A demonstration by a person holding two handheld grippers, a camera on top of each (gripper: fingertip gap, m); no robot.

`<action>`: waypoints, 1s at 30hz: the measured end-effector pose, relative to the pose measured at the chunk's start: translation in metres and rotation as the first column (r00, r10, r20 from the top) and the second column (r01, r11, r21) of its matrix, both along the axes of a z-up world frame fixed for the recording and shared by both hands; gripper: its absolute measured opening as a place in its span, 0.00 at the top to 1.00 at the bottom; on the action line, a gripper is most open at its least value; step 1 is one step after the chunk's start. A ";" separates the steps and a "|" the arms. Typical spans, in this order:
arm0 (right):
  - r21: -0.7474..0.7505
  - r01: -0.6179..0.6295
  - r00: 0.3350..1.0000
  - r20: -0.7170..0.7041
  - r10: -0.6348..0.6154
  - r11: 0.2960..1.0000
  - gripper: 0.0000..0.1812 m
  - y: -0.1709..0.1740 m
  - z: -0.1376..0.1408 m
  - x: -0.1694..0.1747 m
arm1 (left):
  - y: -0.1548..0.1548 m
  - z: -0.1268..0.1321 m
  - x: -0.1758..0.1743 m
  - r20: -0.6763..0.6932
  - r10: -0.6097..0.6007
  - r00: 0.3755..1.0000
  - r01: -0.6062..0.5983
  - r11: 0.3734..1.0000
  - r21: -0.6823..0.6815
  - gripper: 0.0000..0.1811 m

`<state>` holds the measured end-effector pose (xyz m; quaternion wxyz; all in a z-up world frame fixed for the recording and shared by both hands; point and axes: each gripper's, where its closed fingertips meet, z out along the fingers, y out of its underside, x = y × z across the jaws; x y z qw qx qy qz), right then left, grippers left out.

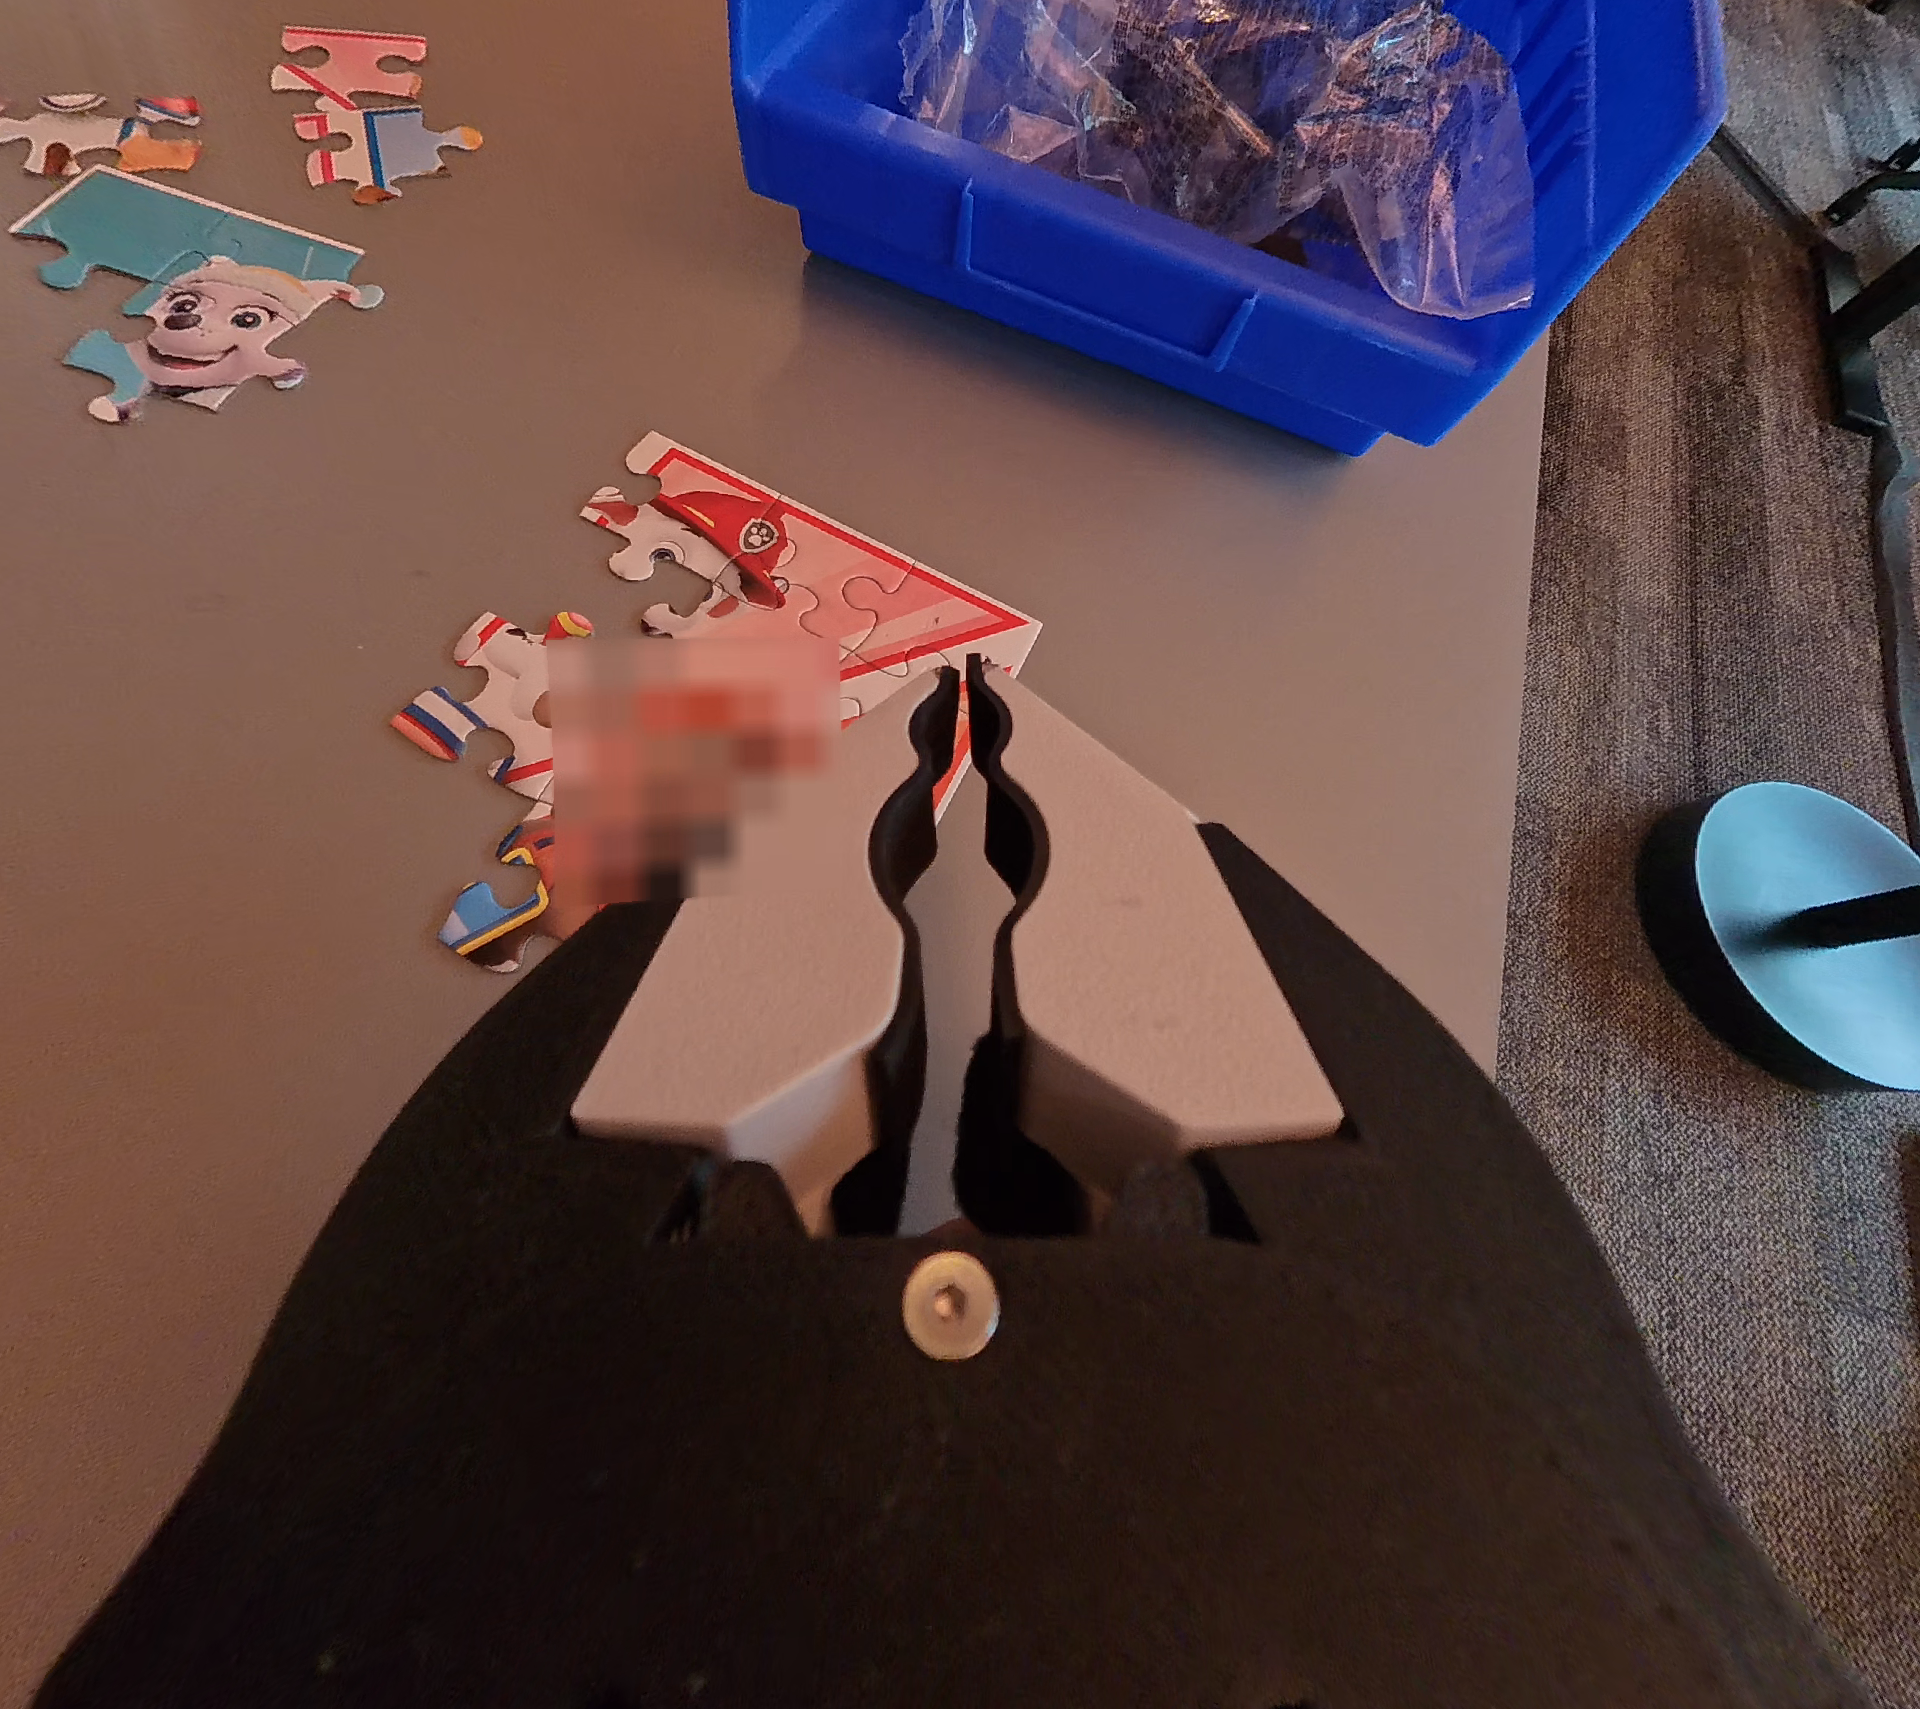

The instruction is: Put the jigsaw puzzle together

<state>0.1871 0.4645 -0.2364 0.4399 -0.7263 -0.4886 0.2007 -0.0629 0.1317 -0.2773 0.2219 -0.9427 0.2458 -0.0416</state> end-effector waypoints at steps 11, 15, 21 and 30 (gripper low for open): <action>-0.002 0.001 1.000 -0.002 -0.001 1.000 1.00 0.000 0.000 0.000 | 0.006 0.000 0.004 0.002 -0.011 1.000 0.010 0.999 0.031 0.83; 0.001 -0.001 1.000 -0.003 0.001 1.000 1.00 0.000 0.001 0.000 | 0.007 0.001 0.004 -0.033 -0.023 0.999 0.025 0.998 0.055 0.83; 0.007 -0.022 1.000 -0.010 0.022 1.000 1.00 -0.004 0.003 -0.003 | 0.012 0.011 0.007 -0.112 -0.058 0.992 0.070 0.992 0.108 0.83; 0.046 -0.358 0.909 -0.212 0.359 0.933 0.96 -0.070 0.044 -0.044 | 0.053 0.048 0.048 -0.357 -0.231 0.905 0.315 0.928 0.200 0.83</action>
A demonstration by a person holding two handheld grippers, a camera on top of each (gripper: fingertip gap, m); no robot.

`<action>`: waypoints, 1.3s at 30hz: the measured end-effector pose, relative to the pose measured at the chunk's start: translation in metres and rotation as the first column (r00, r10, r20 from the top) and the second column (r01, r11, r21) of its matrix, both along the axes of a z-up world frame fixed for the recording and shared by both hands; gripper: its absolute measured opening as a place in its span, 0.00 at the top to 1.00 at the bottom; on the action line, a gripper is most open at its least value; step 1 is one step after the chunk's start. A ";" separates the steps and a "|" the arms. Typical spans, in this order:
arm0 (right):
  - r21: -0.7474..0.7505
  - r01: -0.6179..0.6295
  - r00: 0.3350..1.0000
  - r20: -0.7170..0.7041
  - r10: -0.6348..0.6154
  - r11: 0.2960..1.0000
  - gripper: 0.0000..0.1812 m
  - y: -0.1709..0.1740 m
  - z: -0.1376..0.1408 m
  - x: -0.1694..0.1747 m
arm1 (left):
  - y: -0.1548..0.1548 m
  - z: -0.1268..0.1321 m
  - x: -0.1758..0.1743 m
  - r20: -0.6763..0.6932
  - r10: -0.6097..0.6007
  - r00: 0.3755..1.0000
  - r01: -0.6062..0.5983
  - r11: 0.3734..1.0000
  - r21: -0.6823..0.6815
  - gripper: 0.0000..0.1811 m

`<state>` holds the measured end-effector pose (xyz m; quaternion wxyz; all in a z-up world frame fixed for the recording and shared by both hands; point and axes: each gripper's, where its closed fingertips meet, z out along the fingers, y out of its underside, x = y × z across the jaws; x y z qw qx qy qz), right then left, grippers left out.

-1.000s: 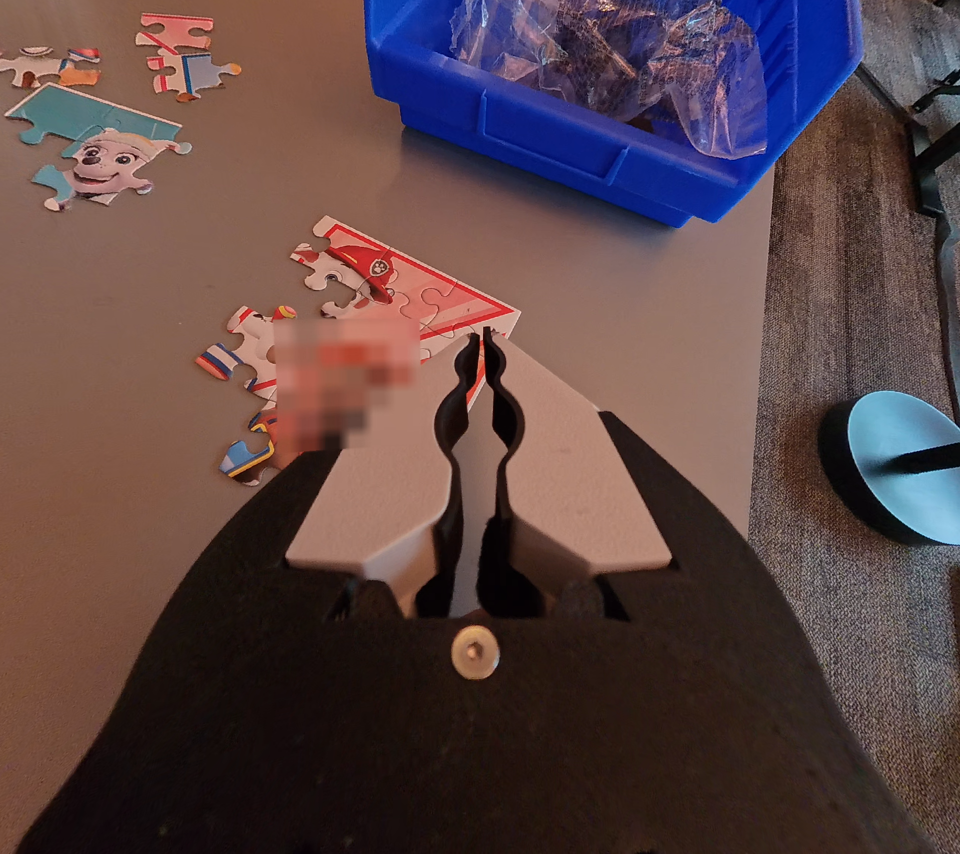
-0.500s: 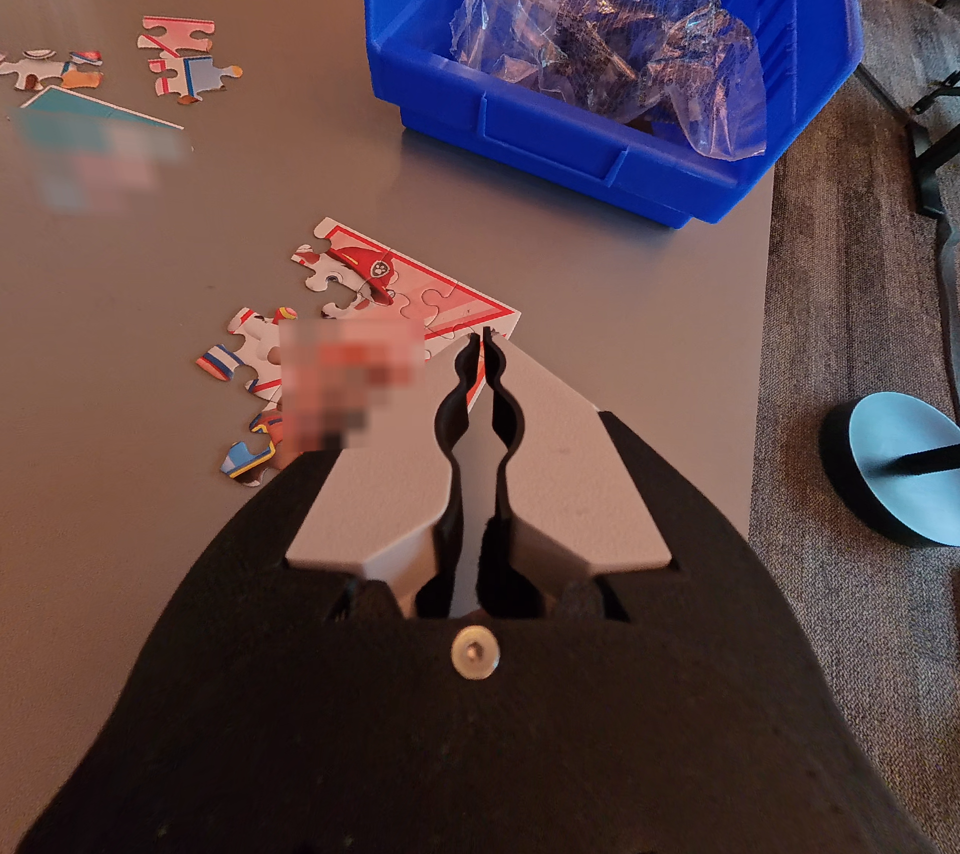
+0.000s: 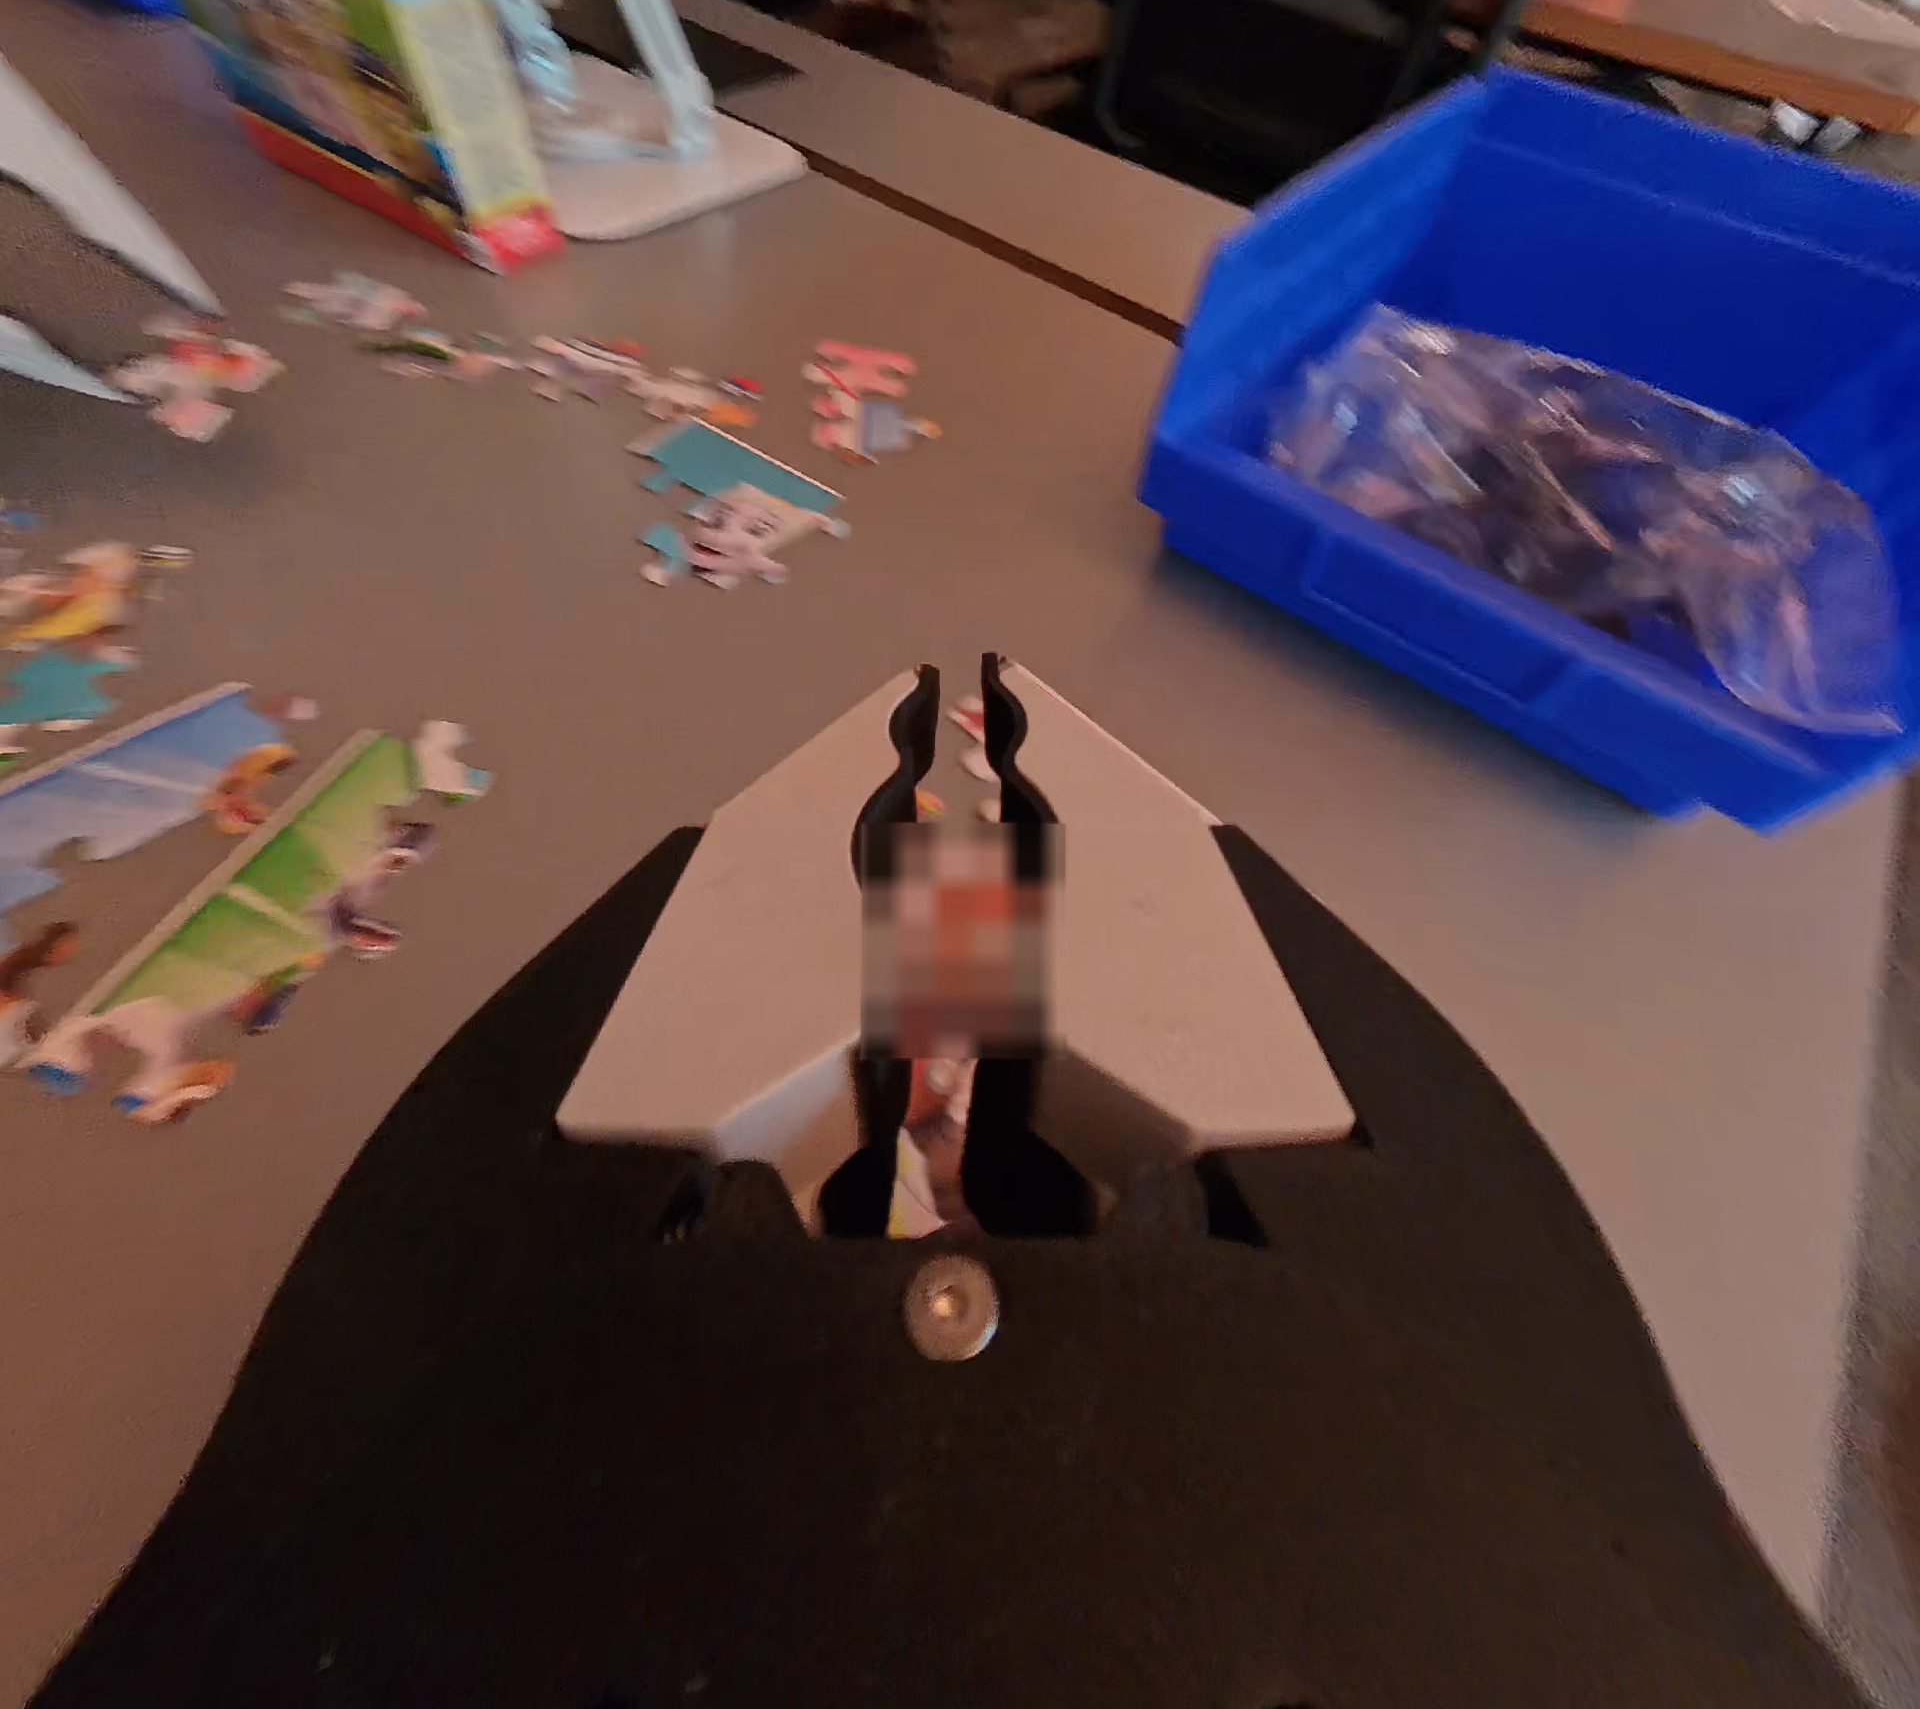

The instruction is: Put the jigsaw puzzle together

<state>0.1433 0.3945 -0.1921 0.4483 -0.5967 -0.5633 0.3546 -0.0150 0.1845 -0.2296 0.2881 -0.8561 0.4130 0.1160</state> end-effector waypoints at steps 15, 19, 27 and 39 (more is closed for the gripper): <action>-0.268 -0.489 0.872 -0.162 0.462 0.830 0.88 -0.100 0.020 -0.016 | 0.088 0.045 0.122 -0.393 -0.422 0.817 0.502 0.856 0.124 0.83; -0.292 -0.508 0.861 -0.129 0.493 0.810 0.88 -0.108 0.013 -0.017 | 0.098 0.051 0.135 -0.458 -0.453 0.765 0.560 0.819 0.125 0.83; -0.281 -0.468 0.883 -0.173 0.436 0.838 1.00 -0.091 0.023 -0.010 | 0.118 0.065 0.147 -0.474 -0.439 0.763 0.571 0.802 0.177 0.91; -0.274 -0.423 0.806 -0.549 0.220 0.864 1.00 -0.046 0.090 0.018 | 0.159 0.083 0.182 0.512 -0.242 0.824 0.146 0.964 0.220 0.86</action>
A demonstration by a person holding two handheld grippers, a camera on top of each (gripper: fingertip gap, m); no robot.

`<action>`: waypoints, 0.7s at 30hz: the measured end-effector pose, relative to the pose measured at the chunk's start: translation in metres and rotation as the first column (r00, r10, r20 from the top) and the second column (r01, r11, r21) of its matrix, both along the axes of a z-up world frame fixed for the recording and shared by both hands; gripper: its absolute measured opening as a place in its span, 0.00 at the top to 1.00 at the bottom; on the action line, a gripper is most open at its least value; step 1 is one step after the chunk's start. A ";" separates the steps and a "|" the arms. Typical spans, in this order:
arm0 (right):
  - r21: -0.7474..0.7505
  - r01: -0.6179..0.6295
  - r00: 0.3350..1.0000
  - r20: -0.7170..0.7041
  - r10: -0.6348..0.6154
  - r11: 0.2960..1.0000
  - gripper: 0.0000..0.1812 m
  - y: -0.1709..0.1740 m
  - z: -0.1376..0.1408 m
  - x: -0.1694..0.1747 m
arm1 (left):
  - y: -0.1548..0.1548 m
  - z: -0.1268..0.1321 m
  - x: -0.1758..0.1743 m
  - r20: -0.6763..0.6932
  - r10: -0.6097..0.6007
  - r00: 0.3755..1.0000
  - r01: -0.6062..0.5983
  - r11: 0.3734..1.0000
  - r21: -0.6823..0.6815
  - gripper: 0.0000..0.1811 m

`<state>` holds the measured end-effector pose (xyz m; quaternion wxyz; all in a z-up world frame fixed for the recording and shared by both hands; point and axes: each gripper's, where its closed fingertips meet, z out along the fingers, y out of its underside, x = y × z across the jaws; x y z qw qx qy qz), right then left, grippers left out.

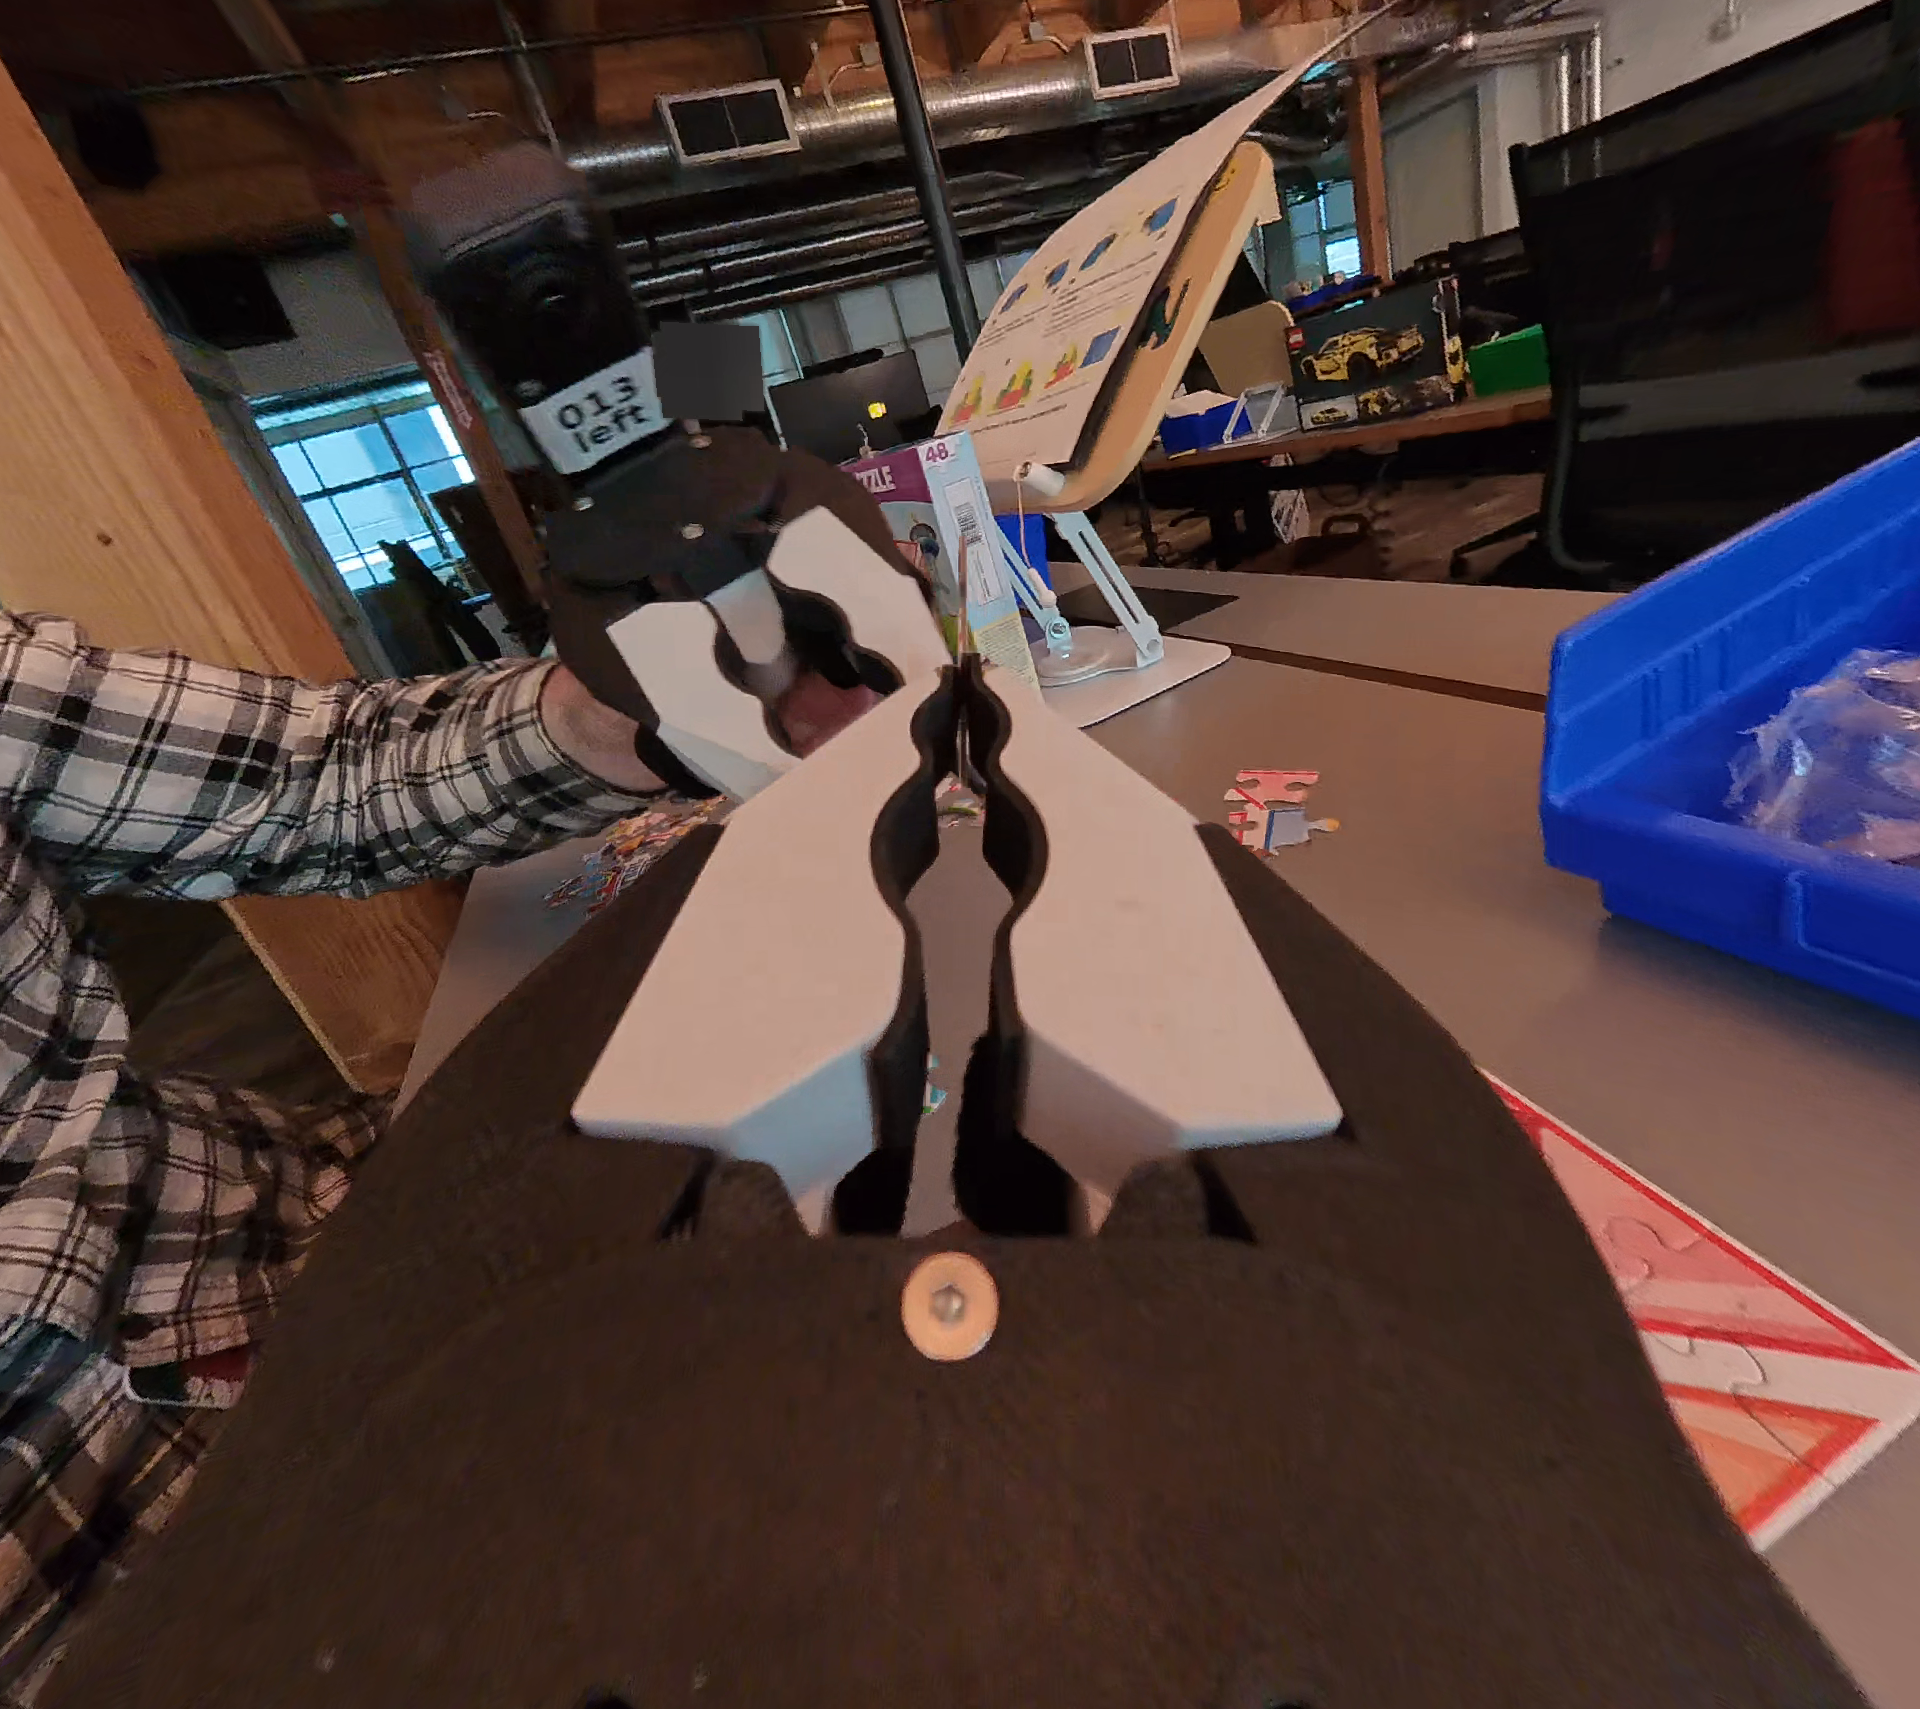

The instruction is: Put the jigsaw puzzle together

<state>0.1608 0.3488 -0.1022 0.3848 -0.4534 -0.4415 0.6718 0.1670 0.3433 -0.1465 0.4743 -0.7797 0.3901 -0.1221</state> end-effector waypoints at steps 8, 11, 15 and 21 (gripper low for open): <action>-0.005 0.006 1.000 0.013 -0.006 1.000 1.00 0.002 -0.004 -0.002 | 0.008 0.024 0.008 0.274 -0.038 0.961 0.050 0.998 -0.035 1.00; 0.001 0.019 1.000 0.006 -0.019 1.000 1.00 0.003 -0.002 -0.001 | 0.011 0.024 0.002 0.257 -0.016 0.966 0.030 0.998 -0.050 1.00; -0.022 0.014 0.998 -0.055 -0.015 1.000 1.00 0.005 0.008 0.005 | 0.008 0.020 -0.001 0.337 0.008 0.942 0.023 0.996 -0.089 0.94; -0.036 -0.037 0.996 -0.078 0.034 0.999 1.00 -0.003 0.010 0.005 | 0.015 0.034 0.018 0.536 -0.013 0.844 0.074 0.993 -0.091 0.97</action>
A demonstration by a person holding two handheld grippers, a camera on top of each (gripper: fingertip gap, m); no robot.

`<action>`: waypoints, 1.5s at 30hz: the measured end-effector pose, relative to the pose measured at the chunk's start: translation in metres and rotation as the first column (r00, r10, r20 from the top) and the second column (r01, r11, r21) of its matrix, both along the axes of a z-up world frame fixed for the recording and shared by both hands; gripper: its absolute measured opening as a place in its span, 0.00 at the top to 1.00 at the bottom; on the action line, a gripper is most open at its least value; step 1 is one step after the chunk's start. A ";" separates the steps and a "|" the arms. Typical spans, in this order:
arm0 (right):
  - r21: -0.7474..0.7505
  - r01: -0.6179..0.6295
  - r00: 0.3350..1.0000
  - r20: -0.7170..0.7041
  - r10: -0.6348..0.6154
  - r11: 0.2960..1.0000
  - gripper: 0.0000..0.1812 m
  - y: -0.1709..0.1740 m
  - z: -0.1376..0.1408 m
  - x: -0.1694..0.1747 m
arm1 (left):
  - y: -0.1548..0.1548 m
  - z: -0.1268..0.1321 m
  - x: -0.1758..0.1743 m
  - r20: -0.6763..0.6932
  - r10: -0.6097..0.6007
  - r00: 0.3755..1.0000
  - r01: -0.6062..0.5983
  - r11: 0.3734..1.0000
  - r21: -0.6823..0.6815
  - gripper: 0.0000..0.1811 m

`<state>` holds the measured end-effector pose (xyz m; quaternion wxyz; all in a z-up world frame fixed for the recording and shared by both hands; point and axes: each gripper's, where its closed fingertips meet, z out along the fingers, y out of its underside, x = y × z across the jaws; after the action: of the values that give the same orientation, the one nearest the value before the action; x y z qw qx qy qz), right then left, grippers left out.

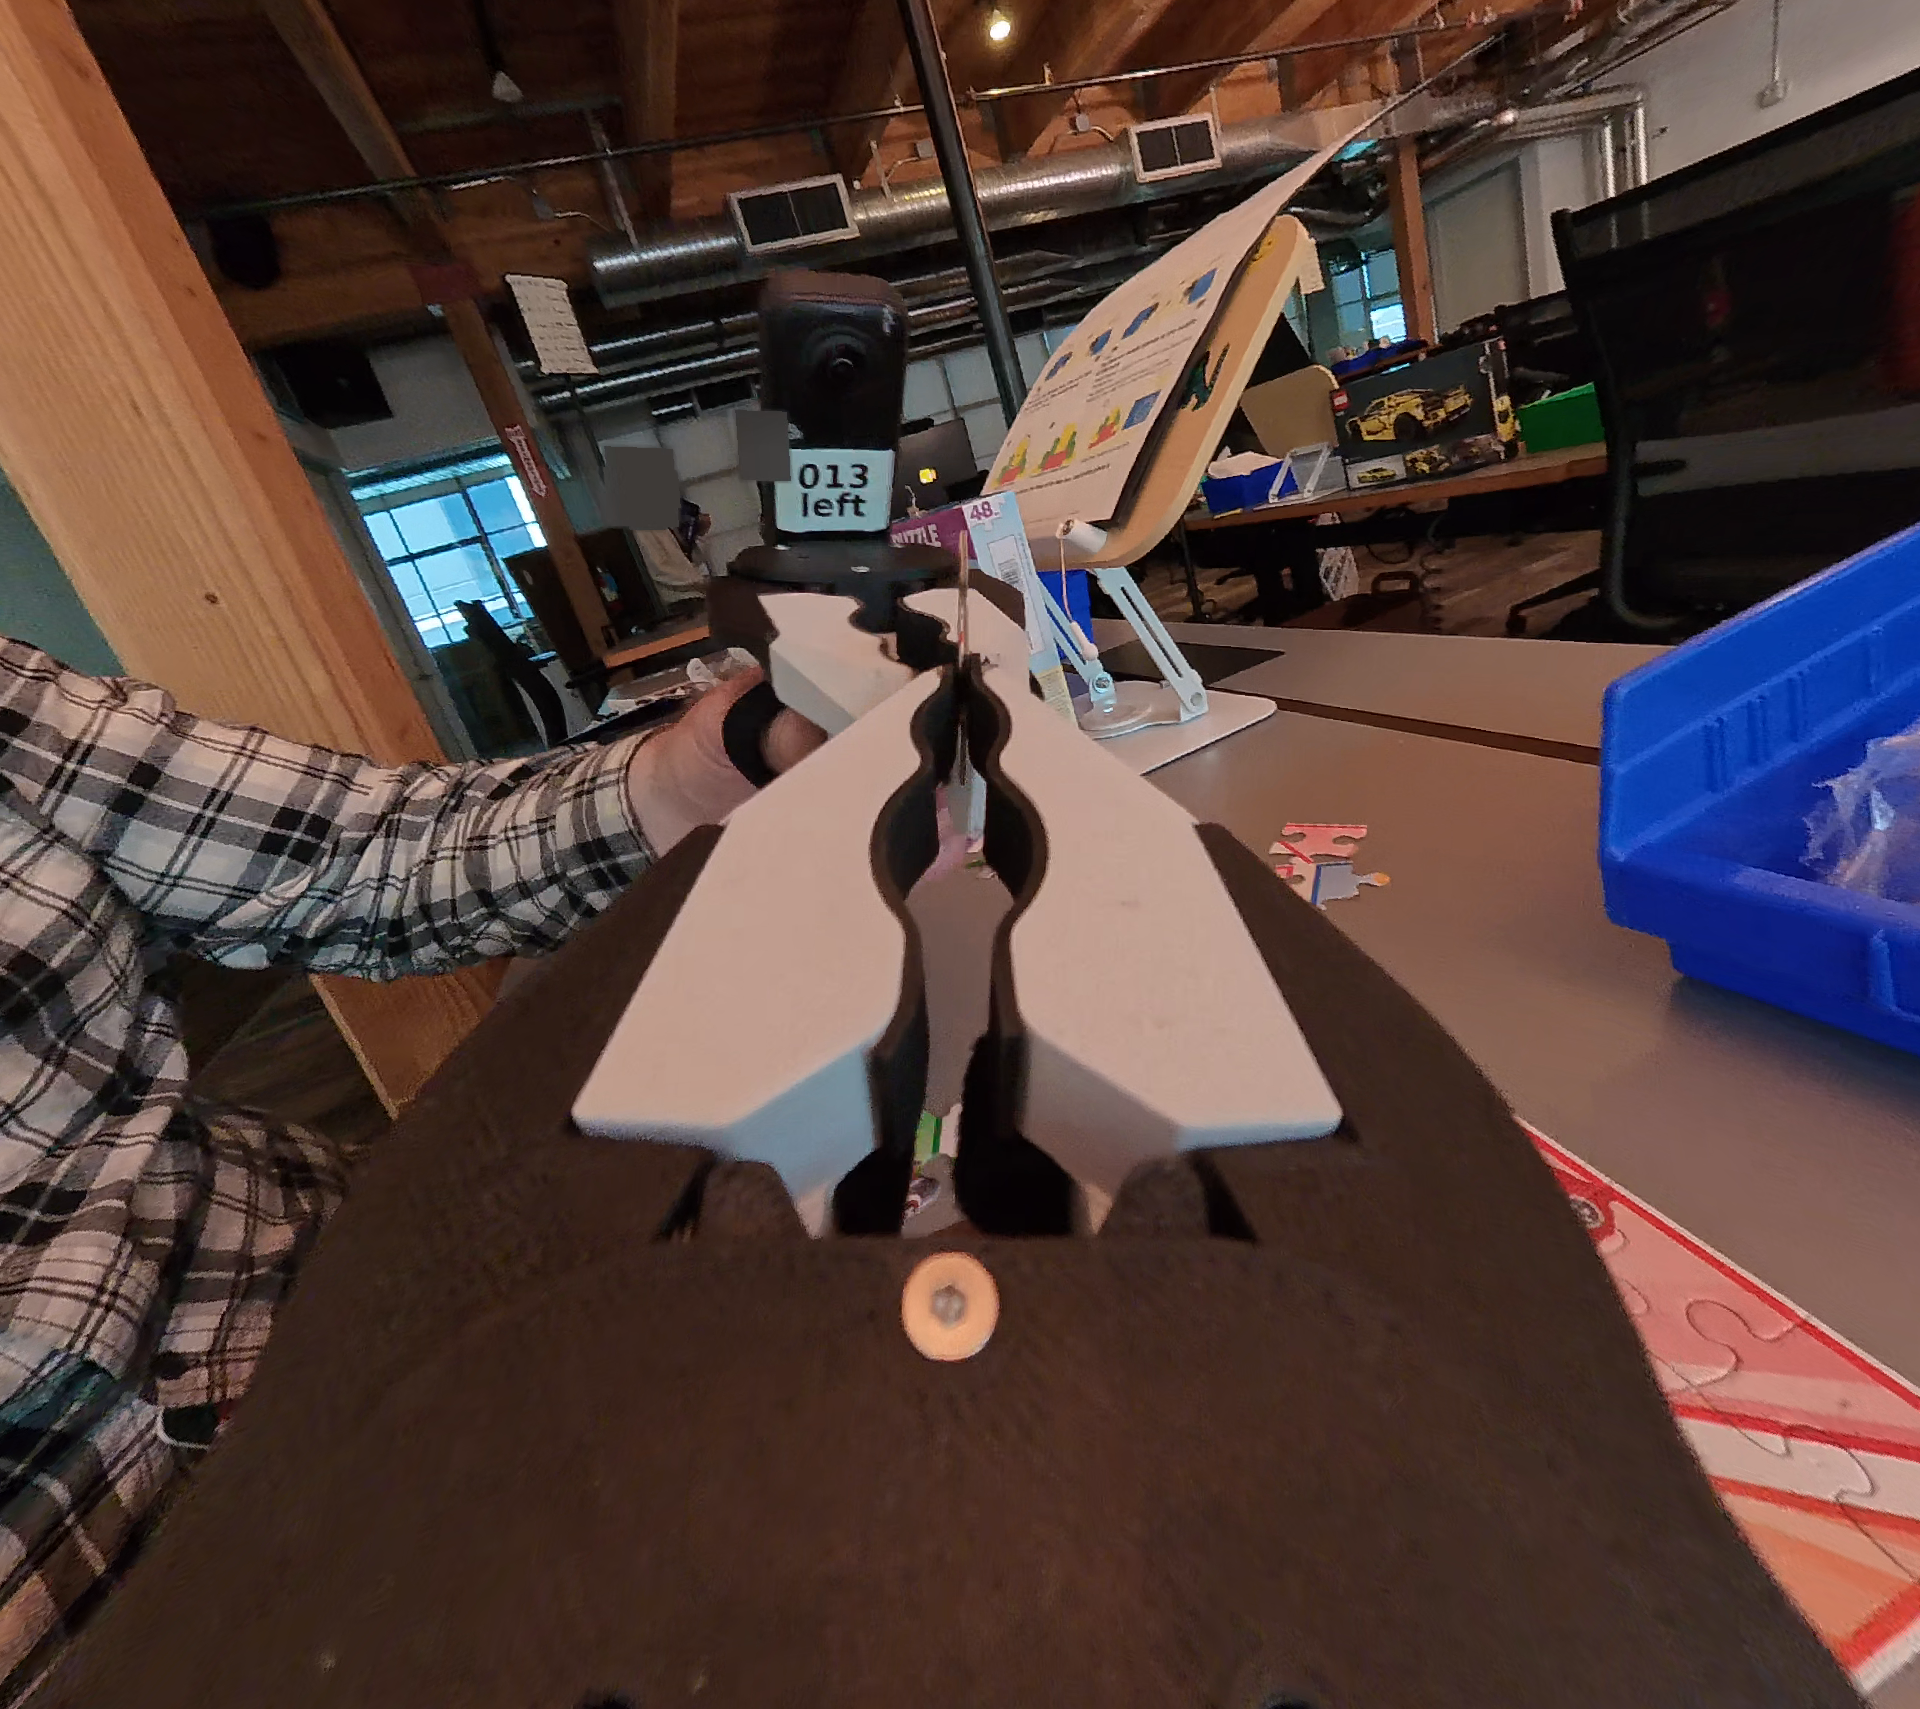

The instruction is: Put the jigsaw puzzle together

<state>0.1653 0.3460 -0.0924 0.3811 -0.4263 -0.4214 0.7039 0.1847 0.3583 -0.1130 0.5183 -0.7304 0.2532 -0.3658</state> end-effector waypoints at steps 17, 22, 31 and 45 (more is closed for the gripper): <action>0.032 0.085 0.990 0.106 -0.088 0.996 0.93 0.015 -0.017 -0.002 | -0.011 -0.016 -0.032 -0.304 -0.191 0.933 0.133 0.971 -0.201 1.00; 0.088 0.079 0.982 0.164 -0.093 0.993 0.90 0.009 -0.027 -0.011 | -0.021 -0.040 -0.040 -0.489 -0.287 0.824 0.152 0.943 -0.297 1.00; 0.080 0.079 0.976 0.197 -0.094 0.994 1.00 0.012 -0.032 -0.010 | -0.009 -0.045 -0.036 -0.495 -0.311 0.811 0.181 0.939 -0.294 0.99; -0.001 0.293 0.860 0.436 -0.263 0.956 1.00 0.062 -0.084 -0.009 | 0.013 -0.102 -0.064 -0.450 -0.430 0.782 0.142 0.827 -0.544 1.00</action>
<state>0.1559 0.4081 -0.1760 0.3613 -0.6403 -0.4052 0.5434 0.1208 0.3710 -0.2152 0.1596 -0.8603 0.4047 -0.2657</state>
